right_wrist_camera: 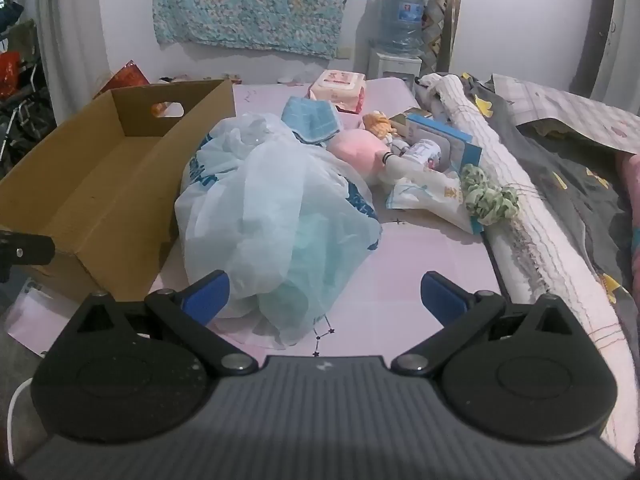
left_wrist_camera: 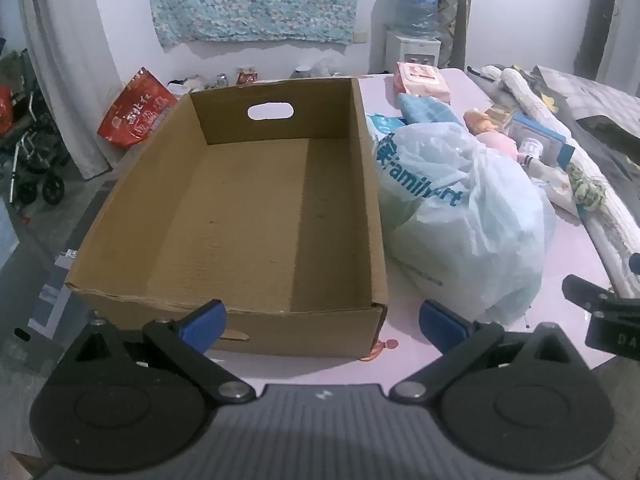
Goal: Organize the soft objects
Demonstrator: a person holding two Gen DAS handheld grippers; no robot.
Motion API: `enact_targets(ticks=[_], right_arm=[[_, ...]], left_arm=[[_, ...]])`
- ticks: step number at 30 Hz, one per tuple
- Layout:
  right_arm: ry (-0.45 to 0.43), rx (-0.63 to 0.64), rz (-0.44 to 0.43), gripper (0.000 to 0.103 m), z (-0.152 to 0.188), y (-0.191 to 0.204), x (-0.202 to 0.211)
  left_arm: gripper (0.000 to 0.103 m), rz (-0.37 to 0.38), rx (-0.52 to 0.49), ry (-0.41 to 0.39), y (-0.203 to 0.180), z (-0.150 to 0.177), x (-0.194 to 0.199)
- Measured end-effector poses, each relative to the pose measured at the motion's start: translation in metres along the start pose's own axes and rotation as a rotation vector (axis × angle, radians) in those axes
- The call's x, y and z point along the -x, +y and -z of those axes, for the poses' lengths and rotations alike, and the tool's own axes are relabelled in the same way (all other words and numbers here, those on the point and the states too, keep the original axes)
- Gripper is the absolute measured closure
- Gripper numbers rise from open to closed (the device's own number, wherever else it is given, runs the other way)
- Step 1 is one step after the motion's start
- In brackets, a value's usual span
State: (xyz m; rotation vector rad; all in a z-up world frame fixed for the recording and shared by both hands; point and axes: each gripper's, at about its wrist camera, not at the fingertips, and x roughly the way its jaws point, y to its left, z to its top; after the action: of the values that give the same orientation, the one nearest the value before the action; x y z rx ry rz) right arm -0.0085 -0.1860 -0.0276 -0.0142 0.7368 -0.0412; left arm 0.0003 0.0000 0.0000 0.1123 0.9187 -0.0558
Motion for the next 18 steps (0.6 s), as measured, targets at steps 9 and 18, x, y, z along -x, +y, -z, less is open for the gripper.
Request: enact_targets(ticks=[9,18], right_arm=[[-0.014,-0.006,-0.003,0.001,-0.004,-0.004,0.001],[-0.005,0.024,0.015,0.001,-0.011,-0.008,0.004]], left_arm=[[0.0,0.008,0.009,0.009,-0.004,-0.001,-0.002],[0.0,0.02,0.015,0.013,-0.006,-0.001,-0.005]])
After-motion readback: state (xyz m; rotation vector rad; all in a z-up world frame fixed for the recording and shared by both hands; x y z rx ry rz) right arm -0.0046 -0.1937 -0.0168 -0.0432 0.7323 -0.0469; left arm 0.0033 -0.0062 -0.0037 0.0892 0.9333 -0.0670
